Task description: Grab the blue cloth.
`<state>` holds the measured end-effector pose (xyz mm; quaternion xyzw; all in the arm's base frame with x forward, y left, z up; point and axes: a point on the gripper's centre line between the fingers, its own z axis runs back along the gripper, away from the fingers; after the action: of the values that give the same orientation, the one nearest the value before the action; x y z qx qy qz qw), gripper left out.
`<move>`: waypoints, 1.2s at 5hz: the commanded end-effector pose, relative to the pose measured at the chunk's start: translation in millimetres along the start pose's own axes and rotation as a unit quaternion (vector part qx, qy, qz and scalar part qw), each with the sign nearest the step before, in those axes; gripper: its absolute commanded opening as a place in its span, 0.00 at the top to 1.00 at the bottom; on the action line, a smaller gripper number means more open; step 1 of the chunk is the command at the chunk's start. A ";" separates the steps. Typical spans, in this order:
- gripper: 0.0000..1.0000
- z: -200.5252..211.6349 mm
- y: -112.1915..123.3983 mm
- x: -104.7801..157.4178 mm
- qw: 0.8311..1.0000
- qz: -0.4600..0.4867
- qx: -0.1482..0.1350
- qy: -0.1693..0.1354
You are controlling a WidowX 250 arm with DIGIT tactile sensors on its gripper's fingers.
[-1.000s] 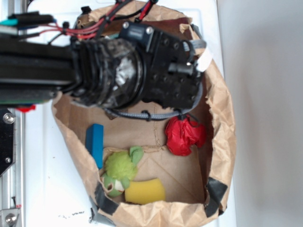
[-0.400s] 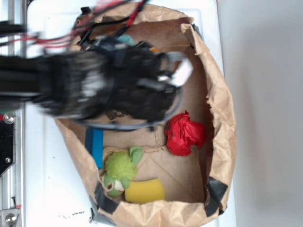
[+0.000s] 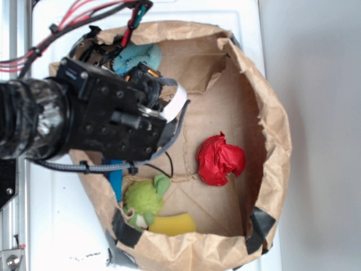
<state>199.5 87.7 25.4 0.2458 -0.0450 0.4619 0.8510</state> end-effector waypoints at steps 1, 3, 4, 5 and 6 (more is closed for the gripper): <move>1.00 14.6 -23.7 32.3 1.000 0.003 -0.021 -0.002; 1.00 28.8 -30.7 46.0 0.999 -0.018 -0.044 0.009; 1.00 48.8 -39.9 62.5 0.995 -0.061 -0.082 0.002; 1.00 72.7 -47.6 76.1 0.987 -0.105 -0.122 0.001; 1.00 98.7 -49.6 88.3 0.972 -0.168 -0.161 0.028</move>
<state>303.3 77.9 92.1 0.1015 -0.0102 0.2947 0.9501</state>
